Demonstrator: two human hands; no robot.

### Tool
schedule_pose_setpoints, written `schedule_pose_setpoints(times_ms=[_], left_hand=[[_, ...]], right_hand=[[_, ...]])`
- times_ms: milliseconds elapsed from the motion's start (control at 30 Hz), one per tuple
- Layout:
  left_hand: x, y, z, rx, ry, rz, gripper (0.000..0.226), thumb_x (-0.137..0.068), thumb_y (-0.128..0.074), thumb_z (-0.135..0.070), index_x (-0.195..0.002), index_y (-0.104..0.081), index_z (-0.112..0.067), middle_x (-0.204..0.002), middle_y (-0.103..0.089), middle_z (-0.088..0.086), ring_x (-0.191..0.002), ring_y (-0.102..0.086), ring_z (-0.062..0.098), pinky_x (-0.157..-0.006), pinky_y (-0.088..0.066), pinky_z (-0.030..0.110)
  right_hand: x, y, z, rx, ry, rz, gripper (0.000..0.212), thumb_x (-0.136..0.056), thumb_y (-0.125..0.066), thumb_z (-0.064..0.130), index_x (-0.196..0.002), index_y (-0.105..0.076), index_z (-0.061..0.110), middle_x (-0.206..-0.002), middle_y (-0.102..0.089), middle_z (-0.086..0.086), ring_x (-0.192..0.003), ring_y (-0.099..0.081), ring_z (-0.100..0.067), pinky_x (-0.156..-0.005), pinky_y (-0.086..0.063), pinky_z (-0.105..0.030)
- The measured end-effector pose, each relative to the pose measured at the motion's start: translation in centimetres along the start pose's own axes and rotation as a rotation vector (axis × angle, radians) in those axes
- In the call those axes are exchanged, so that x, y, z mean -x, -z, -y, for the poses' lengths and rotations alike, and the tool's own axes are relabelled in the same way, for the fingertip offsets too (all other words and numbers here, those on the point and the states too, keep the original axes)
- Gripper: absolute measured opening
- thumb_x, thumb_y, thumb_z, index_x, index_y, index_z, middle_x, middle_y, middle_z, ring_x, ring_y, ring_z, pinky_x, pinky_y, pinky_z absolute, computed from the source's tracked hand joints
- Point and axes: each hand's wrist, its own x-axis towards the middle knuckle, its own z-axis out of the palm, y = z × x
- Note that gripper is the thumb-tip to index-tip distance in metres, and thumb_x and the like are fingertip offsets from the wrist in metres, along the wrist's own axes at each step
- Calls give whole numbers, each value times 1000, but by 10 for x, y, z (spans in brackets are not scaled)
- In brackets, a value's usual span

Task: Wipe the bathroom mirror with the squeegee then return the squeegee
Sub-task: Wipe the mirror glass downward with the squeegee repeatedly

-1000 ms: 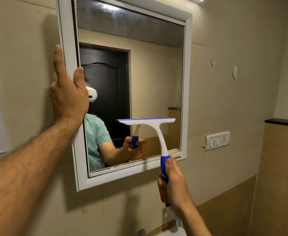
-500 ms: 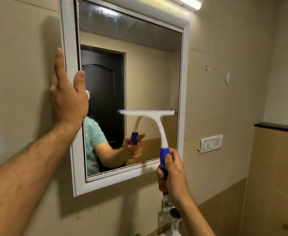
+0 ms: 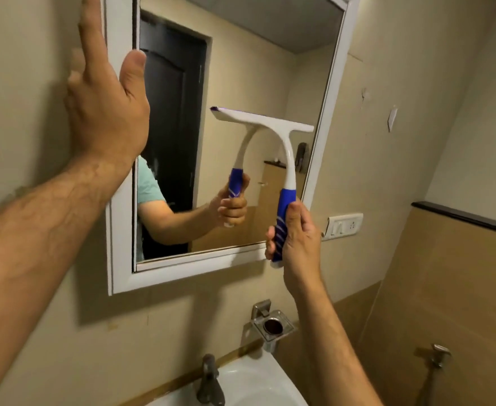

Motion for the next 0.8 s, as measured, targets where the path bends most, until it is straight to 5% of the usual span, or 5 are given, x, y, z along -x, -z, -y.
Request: schedule_pose_setpoints(times_ms=[133, 233, 333, 467, 800], left_hand=[[15, 5, 2, -6, 20, 26, 62, -100, -32, -52, -154, -18, -23, -119, -60, 19, -89, -59, 35, -76, -45, 37], [41, 14, 9, 42, 25, 54, 60, -102, -36, -46, -155, -15, -25, -136, -52, 14, -90, -61, 14, -81, -46, 20], [61, 18, 17, 47, 50, 78, 59, -103, -36, -46, -155, -14, -27, -137, -50, 15, -100, -60, 31, -79, -47, 31], [65, 18, 22, 65, 60, 91, 60, -103, -37, -46, -155, -16, -26, -139, -49, 14, -108, -58, 30, -80, -40, 22], [67, 14, 30, 56, 47, 75, 60, -102, -36, -49, -155, -15, -29, -140, -49, 11, -109, -58, 27, -80, -41, 23]], right_hand=[[35, 10, -40, 65, -137, -78, 60, -83, -46, 63, -118, -56, 16, -68, -60, -7, -53, -54, -19, -46, -44, -29], [59, 13, -46, 39, -204, -134, 51, -86, -44, 58, -107, -58, 14, -63, -56, -4, -51, -51, -15, -48, -44, -26], [55, 17, -24, -8, -188, -203, 42, -98, -39, 51, -106, -63, 17, -57, -51, 2, -45, -39, -9, -43, -32, -24], [30, 12, 10, -6, -66, -228, 35, -102, -38, 40, -110, -64, 18, -63, -51, -1, -44, -38, -9, -43, -31, -24], [44, 19, -22, 173, 87, -140, 38, -97, -47, 36, -124, -52, 62, -94, -71, -7, -53, -49, -18, -48, -46, -29]])
